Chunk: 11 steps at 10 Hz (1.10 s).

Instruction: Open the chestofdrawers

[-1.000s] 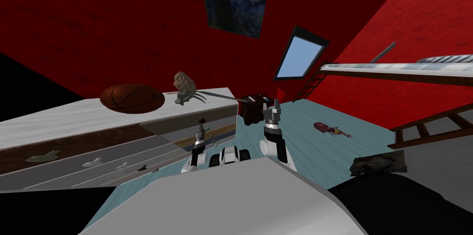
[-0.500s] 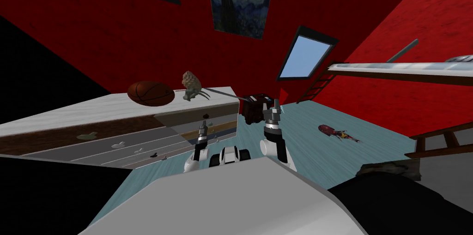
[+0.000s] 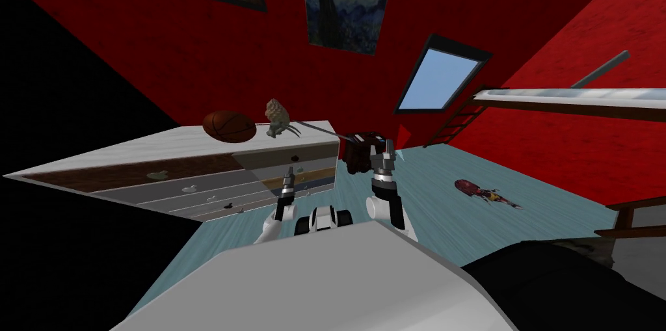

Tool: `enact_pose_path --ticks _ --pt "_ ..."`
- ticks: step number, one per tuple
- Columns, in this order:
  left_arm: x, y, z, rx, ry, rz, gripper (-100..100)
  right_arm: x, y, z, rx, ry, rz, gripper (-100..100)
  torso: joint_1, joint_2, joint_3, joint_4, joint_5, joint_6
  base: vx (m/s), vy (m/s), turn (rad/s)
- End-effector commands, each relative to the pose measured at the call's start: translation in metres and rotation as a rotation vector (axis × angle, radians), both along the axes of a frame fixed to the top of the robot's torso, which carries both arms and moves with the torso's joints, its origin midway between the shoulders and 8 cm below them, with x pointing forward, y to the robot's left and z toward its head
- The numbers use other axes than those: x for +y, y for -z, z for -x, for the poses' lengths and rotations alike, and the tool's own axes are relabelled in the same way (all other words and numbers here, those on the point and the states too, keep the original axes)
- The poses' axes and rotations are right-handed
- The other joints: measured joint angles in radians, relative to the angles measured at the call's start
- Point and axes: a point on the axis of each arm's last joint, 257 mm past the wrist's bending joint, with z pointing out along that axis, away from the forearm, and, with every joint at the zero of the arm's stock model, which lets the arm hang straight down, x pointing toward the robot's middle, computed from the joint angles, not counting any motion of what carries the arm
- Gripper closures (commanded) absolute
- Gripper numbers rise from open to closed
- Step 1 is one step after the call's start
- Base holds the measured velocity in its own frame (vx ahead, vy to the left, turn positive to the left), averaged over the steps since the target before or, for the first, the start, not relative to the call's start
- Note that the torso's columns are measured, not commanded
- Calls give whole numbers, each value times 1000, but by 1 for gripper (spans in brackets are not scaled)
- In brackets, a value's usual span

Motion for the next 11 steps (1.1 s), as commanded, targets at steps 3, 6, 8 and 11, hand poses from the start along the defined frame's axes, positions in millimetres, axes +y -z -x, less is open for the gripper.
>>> enact_pose_path --ticks 3,6,8,11 --pt "31 -6 -3 -9 -12 -71 -100 0 0 0 0 0 0 0 2 -5 -3 -2 0 0 7 0 -2" --pt "19 -7 -8 -5 -2 -40 -100 0 0 0 0 0 0 0 1 -5 -3 -1 0 0 94 23 -29" --pt "0 -4 -8 1 7 3 -100 0 0 0 0 0 0 0 0 -3 -2 -1 0 0 87 9 -6" --pt "5 -14 -25 -2 9 -10 -100 0 0 0 0 0 0 0 1 2 1 1 0 0 17 -4 14"
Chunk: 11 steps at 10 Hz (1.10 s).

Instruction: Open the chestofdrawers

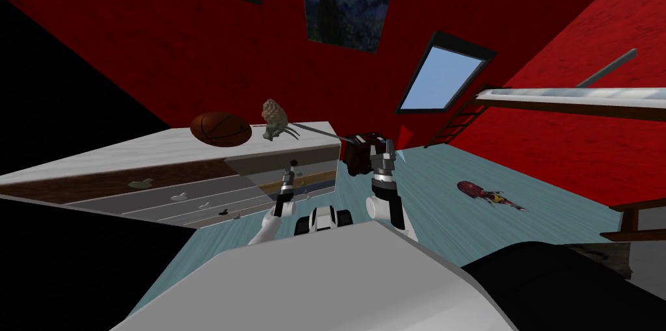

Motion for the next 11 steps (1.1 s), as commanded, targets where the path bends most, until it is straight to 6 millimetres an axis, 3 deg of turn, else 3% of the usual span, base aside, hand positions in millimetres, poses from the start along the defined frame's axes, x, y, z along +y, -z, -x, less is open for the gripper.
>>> enact_pose_path --ticks 1,2,3,4,6,10,11 --pt "-1 -10 -19 4 5 1 -100 0 0 0 0 0 0 0 0 -2 -1 -1 0 0 10 -2 22" --pt "-1 -7 -14 2 4 1 -100 0 0 0 0 0 0 0 0 -4 -2 -1 0 0 0 0 0" --pt "0 -1 -5 4 1 0 100 0 0 0 0 0 0 0 0 -4 -2 -1 0 0 -6 3 -32" --pt "0 3 0 4 0 0 100 0 0 0 0 0 0 0 0 -3 -2 -1 0 0 -12 6 -16" --pt "-3 -4 -8 4 4 -4 100 0 0 0 0 0 0 0 1 -3 -2 -1 1 0 -47 -9 17" --pt "-9 -13 -21 4 17 1 100 0 0 0 0 0 0 0 -2 2 1 2 -1 1 -196 -24 37" --pt "-7 -6 -17 13 12 -3 100 0 0 0 0 0 0 0 -1 2 0 4 -1 1 -100 -4 -2"
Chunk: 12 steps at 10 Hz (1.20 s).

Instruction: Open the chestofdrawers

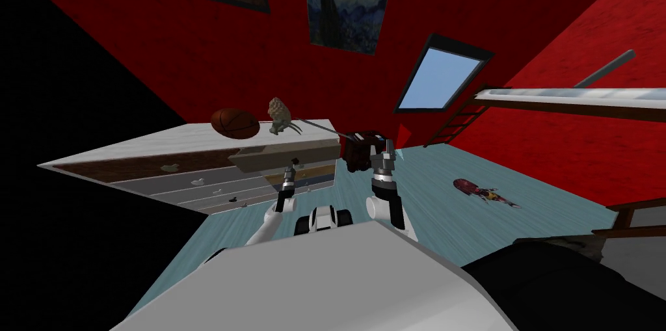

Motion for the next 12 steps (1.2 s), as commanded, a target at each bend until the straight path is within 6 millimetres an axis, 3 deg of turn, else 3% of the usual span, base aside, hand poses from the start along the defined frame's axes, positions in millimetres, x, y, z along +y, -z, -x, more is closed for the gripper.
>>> enact_pose_path --ticks 1,12 --pt "2 1 1 5 20 1 100 0 0 0 0 0 0 0 1 -5 -3 0 0 -1 -70 -62 111" --pt "7 -4 5 -1 100 3 100 0 0 0 0 0 0 0 1 2 1 -1 1 0 -80 -53 81"
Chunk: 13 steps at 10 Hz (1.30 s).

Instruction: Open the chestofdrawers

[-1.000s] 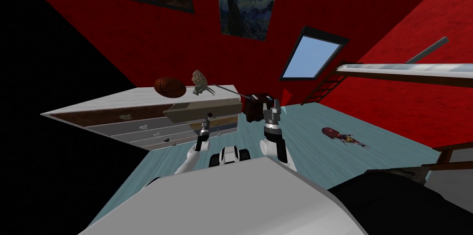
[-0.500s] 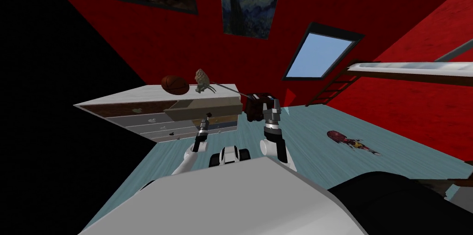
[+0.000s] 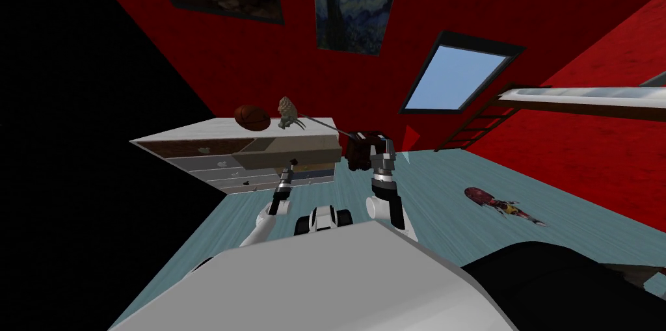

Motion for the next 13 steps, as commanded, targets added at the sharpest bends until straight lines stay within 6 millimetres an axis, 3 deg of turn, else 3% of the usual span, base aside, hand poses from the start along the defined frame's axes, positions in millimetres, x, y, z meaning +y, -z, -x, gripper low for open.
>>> enact_pose_path --ticks 1,3,4,5,13 --pt "-4 -6 -1 -16 11 3 100 0 0 0 0 0 0 0 0 2 1 0 0 -1 -218 1 20" --pt "-6 -11 -2 -28 19 4 100 0 0 0 0 0 0 0 -3 2 1 2 -1 0 -224 -22 36" --pt "-3 -2 -1 -5 11 1 100 0 0 0 0 0 0 0 -4 -1 0 3 -2 1 -95 -3 7" --pt "-3 -7 -13 6 13 1 -100 0 0 0 0 0 0 0 -4 -7 -3 2 -2 1 -68 1 27" --pt "-5 -45 -60 6 22 6 -100 0 0 0 0 0 0 0 -1 -4 -2 -1 0 0 -64 -3 12"
